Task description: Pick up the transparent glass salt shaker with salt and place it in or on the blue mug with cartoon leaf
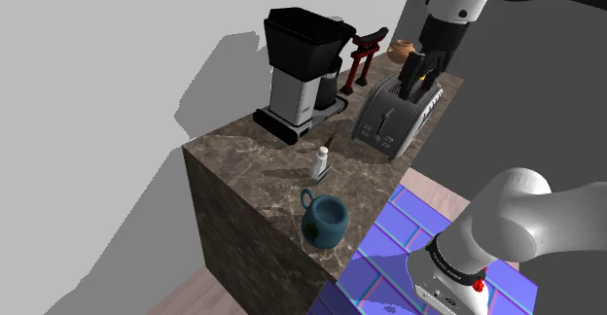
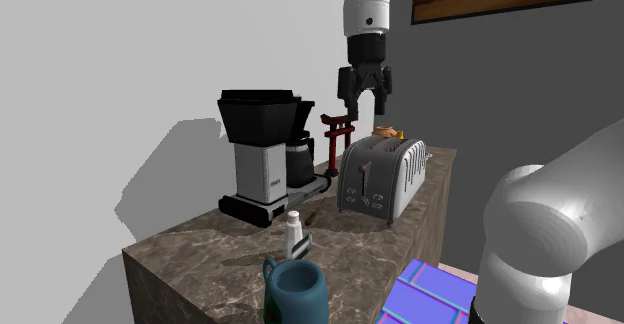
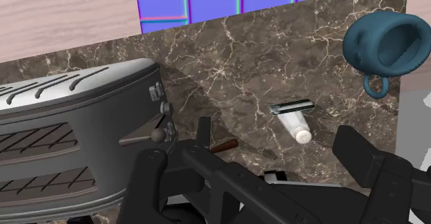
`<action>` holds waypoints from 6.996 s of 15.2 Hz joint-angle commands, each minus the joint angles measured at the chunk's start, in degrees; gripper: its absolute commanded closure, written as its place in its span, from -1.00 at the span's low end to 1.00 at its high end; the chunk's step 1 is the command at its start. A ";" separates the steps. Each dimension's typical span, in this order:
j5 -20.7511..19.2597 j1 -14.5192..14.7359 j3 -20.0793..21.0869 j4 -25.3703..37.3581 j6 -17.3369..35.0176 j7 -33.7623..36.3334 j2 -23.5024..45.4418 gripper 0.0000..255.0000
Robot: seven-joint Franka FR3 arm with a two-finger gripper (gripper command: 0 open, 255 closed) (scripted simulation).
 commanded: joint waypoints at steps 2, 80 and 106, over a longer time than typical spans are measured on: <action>0.65 -0.01 0.37 -1.46 1.97 1.01 0.36 -1.00; 9.85 0.37 7.19 1.69 22.38 18.47 19.51 1.00; 19.85 9.34 20.72 -10.06 21.49 34.70 4.38 1.00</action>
